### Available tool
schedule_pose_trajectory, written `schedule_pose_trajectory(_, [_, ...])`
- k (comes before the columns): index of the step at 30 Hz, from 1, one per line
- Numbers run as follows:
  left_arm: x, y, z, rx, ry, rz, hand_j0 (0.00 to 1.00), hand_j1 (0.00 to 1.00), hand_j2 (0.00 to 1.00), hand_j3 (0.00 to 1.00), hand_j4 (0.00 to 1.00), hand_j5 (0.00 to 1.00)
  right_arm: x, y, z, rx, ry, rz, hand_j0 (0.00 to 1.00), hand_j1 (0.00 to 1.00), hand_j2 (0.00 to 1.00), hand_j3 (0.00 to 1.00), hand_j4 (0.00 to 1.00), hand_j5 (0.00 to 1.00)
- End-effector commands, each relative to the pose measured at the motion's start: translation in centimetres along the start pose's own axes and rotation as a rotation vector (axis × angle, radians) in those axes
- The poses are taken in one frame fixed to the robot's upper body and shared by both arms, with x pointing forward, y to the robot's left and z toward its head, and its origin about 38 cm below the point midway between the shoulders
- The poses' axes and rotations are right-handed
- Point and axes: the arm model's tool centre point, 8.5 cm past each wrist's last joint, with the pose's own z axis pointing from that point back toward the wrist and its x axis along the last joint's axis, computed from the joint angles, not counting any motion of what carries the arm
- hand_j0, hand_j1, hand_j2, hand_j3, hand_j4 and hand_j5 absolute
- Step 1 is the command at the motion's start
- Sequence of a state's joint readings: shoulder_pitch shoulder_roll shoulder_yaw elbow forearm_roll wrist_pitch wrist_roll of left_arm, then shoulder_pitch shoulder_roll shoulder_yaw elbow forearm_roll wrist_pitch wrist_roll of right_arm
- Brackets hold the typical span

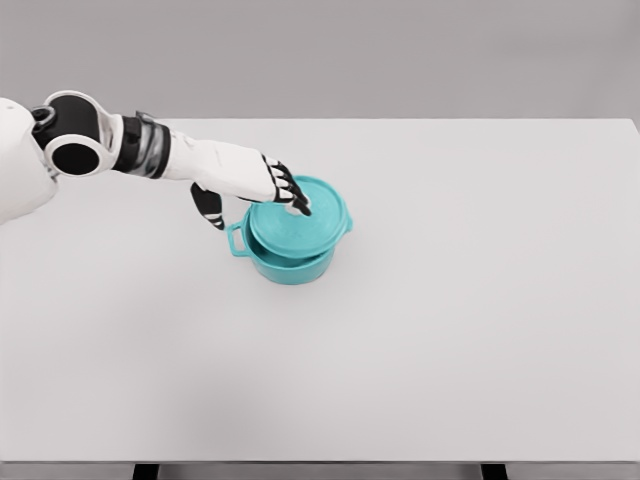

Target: Cover the pot with left arm

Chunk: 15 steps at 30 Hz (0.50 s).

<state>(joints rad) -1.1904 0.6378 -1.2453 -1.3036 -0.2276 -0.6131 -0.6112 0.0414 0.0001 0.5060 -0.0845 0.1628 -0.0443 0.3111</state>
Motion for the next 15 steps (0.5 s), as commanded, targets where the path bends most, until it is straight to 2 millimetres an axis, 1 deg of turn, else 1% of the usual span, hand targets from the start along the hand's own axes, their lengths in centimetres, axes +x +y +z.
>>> schedule_pose_trajectory(1, [-0.2, -0.2, 0.4, -0.001, 0.010, 0.008, 1.00, 1.00, 1.00, 1.00, 1.00, 1.00, 0.1, -0.1, 0.0, -0.001, -0.001, 0.000, 1.00, 1.00, 1.00, 1.00, 1.00, 1.00])
schedule_pose_trajectory(3, [-0.3, -0.5, 0.6, -0.007, 0.013, 0.011, 1.00, 1.00, 1.00, 1.00, 1.00, 1.00, 0.0, 0.0, 0.0, 0.000, 0.000, 0.000, 1.00, 1.00, 1.00, 1.00, 1.00, 1.00])
schedule_pose_trajectory(8, [-0.1, -0.4, 0.8, -0.004, 0.009, 0.005, 1.00, 1.00, 1.00, 1.00, 1.00, 1.00, 0.0, 0.0, 0.0, 0.000, 0.000, 0.000, 1.00, 1.00, 1.00, 1.00, 1.00, 1.00])
schedule_pose_trajectory(9, [0.2, -0.3, 0.7, -0.003, 0.002, -0.002, 1.00, 1.00, 1.00, 1.00, 1.00, 1.00, 0.0, 0.0, 0.0, 0.000, 0.000, 0.000, 1.00, 1.00, 1.00, 1.00, 1.00, 1.00])
schedule_pose_trajectory(11, [0.7, -0.4, 1.5, -0.003, -0.003, -0.015, 1.00, 1.00, 1.00, 1.00, 1.00, 1.00, 0.0, 0.0, 0.0, 0.000, 0.000, 0.000, 1.00, 1.00, 1.00, 1.00, 1.00, 1.00])
schedule_pose_trajectory(13, [1.6, 0.0, 1.5, 0.002, -0.024, -0.036, 1.00, 1.00, 1.00, 1.00, 1.00, 1.00, 0.0, 0.0, 0.0, 0.000, 0.000, 0.000, 1.00, 1.00, 1.00, 1.00, 1.00, 1.00])
schedule_pose_trajectory(15, [1.8, 0.1, 1.5, 0.004, -0.029, -0.041, 1.00, 1.00, 1.00, 1.00, 1.00, 1.00, 0.0, 0.0, 0.0, 0.000, 0.000, 0.000, 1.00, 1.00, 1.00, 1.00, 1.00, 1.00])
